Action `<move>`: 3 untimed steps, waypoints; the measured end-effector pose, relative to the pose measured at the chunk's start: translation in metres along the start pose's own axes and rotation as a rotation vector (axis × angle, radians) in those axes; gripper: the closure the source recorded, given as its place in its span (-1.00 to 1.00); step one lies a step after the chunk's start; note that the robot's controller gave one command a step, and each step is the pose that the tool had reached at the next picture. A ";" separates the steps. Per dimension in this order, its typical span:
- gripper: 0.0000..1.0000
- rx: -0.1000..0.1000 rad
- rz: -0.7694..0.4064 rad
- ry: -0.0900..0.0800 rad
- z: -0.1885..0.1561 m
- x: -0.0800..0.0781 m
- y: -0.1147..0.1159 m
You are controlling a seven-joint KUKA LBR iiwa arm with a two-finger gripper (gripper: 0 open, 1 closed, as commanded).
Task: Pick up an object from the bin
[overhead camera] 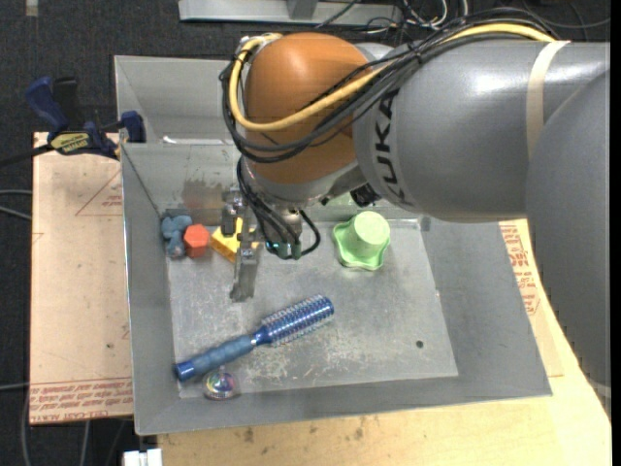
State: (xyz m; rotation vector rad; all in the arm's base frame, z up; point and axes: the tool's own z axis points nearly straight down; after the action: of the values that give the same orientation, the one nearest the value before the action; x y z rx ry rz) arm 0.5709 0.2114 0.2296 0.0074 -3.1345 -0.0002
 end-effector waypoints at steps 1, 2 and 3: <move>-1.00 0.002 -0.281 0.000 0.099 0.067 -0.010; -1.00 0.000 -0.333 -0.005 0.164 0.073 -0.012; 1.00 -0.001 -0.332 -0.009 0.160 0.071 -0.012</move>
Offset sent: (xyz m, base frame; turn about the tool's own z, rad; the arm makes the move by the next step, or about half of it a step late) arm -0.0656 -0.0102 -0.0953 -0.2808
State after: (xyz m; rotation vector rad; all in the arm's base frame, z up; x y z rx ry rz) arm 0.4985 0.1995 0.0701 0.5271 -3.0989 -0.0038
